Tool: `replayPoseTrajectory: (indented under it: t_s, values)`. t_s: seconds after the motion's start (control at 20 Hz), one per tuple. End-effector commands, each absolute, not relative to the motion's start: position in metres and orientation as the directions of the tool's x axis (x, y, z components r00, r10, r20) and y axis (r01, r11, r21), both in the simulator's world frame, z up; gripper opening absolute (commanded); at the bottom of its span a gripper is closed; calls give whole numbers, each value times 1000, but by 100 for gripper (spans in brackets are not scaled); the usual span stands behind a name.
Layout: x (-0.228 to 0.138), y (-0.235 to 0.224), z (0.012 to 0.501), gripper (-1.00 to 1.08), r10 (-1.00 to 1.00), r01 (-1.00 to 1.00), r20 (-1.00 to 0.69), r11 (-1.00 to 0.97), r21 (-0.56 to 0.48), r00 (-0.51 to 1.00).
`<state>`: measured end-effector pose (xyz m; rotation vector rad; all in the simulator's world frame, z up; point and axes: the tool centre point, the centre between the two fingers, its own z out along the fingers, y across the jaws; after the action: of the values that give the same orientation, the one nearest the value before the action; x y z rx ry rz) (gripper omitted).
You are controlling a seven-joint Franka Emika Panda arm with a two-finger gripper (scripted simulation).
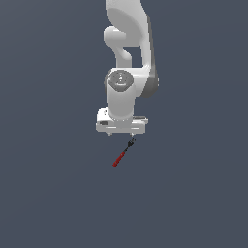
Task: Pick up the object and move it to a goal position.
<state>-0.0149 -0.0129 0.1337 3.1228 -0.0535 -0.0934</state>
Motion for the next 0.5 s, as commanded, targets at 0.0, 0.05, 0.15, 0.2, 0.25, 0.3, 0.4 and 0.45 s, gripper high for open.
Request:
replayPoseTrajectory:
  t_s: [0.0,0.05,0.15,0.2,0.25,0.3,0.4,0.45]
  values:
    - [-15,-13,134,100,-35,-34,-59,-999,18,998]
    - [-15,-12,134,100,-34,-33,-60,-999,18,998]
    - [-15,-9,134,100,-25,-24,-60,-1000,15,998]
    - [-14,-6,135,100,-17,-16,-61,-1000,13,998]
    - [-14,-2,136,100,-7,-6,-61,-1000,10,998]
    - [-14,3,137,100,5,6,-62,-1000,7,998]
    - [-14,8,138,100,25,25,-64,-1000,3,998]
    - [-14,9,139,100,31,31,-64,-1000,2,997]
